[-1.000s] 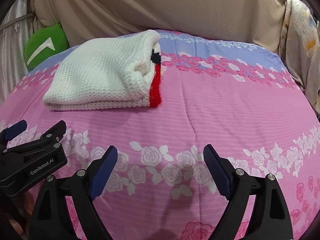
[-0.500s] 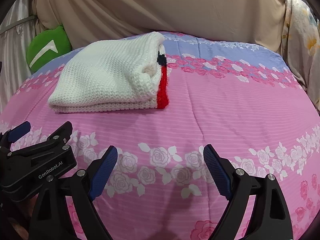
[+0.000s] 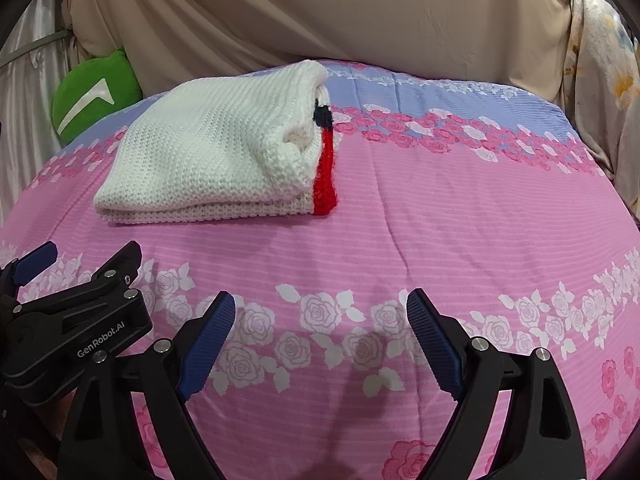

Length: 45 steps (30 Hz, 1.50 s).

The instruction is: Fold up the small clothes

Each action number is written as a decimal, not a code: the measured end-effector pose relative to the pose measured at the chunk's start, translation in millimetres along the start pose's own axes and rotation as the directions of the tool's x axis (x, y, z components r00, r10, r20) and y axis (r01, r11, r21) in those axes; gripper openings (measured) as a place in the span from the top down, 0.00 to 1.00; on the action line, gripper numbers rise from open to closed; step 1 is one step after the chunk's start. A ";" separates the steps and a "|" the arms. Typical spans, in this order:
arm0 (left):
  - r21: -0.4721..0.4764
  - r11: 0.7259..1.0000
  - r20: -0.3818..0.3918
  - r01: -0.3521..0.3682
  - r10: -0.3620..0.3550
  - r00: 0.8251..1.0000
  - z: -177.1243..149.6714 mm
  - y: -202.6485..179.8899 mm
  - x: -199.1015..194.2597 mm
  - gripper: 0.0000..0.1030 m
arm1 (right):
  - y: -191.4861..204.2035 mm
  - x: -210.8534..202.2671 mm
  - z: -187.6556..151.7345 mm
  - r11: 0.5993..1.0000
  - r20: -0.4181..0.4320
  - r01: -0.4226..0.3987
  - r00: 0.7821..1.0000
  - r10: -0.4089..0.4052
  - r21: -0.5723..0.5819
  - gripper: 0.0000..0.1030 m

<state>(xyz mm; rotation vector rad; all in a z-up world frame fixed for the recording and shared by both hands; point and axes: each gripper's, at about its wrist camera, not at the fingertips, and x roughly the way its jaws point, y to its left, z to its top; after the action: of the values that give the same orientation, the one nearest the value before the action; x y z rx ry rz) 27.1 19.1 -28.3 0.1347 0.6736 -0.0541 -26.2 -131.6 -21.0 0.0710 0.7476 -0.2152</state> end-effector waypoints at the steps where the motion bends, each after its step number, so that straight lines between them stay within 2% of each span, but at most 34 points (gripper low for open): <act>1: 0.000 1.000 0.001 -0.001 0.001 1.000 -0.2 0.3 -0.2 0.05 | 0.0 0.0 -0.1 1.000 0.000 0.001 1.000 -0.001 0.000 0.17; 35: 0.010 1.000 0.010 -0.021 0.021 1.000 1.0 -0.7 -2.1 0.06 | 3.1 -3.1 0.2 1.000 0.011 0.024 1.000 -0.024 -0.005 0.17; 45: 0.017 1.000 0.013 -0.024 0.024 1.000 1.3 -3.1 -3.0 0.10 | 3.4 -4.4 0.4 0.999 0.012 0.040 0.999 -0.039 -0.007 0.17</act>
<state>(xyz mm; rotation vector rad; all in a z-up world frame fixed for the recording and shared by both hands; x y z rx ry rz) 25.3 15.8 -25.8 0.1592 0.6583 -0.0375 -28.3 -127.5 -17.8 0.0477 0.7387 -0.2503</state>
